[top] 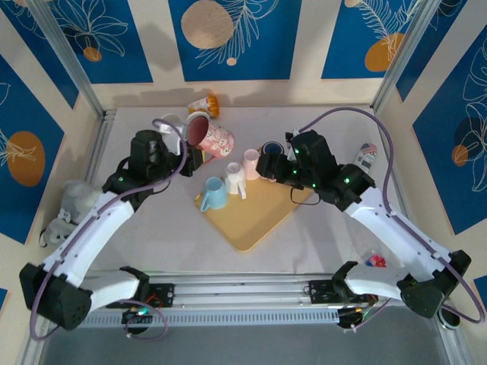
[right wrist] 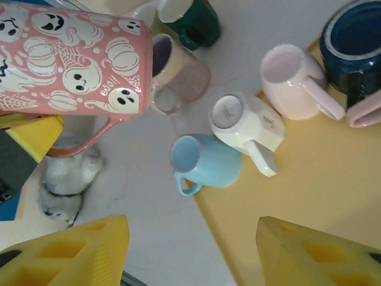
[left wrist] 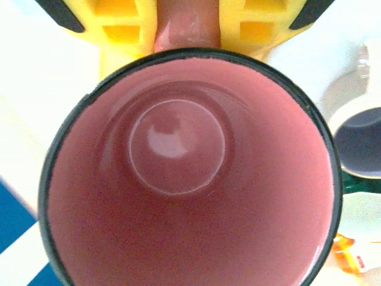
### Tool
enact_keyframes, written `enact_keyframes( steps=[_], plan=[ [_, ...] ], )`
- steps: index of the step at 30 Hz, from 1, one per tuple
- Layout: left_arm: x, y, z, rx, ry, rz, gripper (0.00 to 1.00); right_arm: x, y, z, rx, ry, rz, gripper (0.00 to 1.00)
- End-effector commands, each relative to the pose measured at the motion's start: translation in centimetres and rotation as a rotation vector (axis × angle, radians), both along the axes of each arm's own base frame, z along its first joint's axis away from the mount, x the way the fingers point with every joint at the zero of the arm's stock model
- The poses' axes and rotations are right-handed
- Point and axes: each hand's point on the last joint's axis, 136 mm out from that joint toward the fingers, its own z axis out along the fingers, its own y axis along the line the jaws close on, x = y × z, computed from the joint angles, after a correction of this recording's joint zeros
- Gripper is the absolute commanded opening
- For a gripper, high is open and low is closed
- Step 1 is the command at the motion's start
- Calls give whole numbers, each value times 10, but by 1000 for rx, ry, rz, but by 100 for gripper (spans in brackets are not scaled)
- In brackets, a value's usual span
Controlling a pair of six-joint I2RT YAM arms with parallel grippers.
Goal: Turn the mug right side up
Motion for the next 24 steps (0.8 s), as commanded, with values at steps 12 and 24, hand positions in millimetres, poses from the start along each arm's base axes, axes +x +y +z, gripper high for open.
enact_keyframes(
  steps=[12, 24],
  plan=[
    [116, -17, 2, 288, -228, 28, 0, 13, -5, -19, -27, 136, -20, 56],
    [181, -38, -62, 428, -182, -8, 0, 22, -3, -37, -37, 179, -21, 55]
  ],
)
